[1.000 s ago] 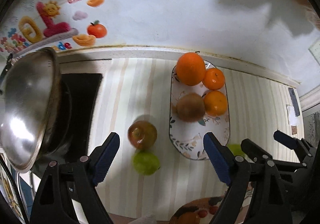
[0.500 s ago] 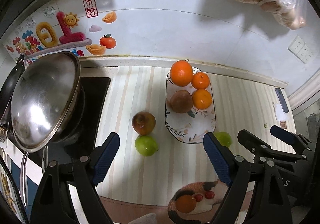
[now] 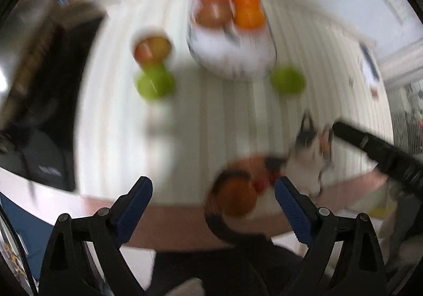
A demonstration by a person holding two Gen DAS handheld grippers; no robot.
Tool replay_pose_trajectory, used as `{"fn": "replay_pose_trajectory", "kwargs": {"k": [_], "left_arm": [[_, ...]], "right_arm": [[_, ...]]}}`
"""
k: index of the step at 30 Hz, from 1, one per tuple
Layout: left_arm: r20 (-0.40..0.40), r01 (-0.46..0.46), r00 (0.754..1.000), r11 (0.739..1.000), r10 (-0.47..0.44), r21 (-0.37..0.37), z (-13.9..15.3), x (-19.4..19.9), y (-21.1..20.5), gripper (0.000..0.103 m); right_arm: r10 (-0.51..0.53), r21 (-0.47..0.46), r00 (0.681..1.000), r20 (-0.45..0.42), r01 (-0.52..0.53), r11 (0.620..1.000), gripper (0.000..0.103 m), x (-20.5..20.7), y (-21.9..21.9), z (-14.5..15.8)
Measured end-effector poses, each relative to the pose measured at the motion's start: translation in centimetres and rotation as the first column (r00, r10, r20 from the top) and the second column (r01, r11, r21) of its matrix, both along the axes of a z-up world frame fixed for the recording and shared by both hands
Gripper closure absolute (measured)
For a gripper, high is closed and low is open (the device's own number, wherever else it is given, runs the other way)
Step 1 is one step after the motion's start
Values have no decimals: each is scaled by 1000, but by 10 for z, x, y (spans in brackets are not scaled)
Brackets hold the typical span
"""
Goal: Organize fruits
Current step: 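Grasp the dark brown-orange fruit with the left tool while the right tool grasps the green apple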
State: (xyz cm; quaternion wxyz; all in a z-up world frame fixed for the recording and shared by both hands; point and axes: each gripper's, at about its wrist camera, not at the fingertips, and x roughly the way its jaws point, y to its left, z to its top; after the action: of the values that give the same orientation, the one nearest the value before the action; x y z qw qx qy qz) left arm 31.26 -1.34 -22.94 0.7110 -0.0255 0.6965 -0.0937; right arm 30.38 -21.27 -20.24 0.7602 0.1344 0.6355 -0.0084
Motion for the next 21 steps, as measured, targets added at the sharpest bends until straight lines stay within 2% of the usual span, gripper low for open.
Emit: {"fn": "replay_pose_trajectory", "kwargs": {"k": [2,5,7,9,11,15,21], "left_arm": [[-102,22,995,1000,-24,-22,-32,-7,-10,8],[-195,38,980,998,-45,-41,-66,-13,-22,9],[-233,41,971,998,-50,-43,-86,-17,-29,23],[-247,42,968,998,-53,-50,-97,-19,-34,45],[-238,29,970,998,-42,-59,-97,-20,-36,50],[-135,25,991,1000,-26,-4,-75,-10,-32,51],[-59,-40,997,997,43,60,-62,25,-15,51]], "right_arm": [[-23,13,999,-36,24,1000,5,-5,-10,-17],[-46,18,997,-63,47,999,5,-9,-18,-33],[-55,22,996,-73,57,998,5,-9,-21,-41],[-56,25,995,-77,58,998,5,-7,-22,-47],[-58,35,995,-81,61,998,5,-2,-23,-51],[-60,71,996,-63,64,995,5,19,-25,-57],[-79,135,996,-40,84,987,7,78,-27,-80]]}}
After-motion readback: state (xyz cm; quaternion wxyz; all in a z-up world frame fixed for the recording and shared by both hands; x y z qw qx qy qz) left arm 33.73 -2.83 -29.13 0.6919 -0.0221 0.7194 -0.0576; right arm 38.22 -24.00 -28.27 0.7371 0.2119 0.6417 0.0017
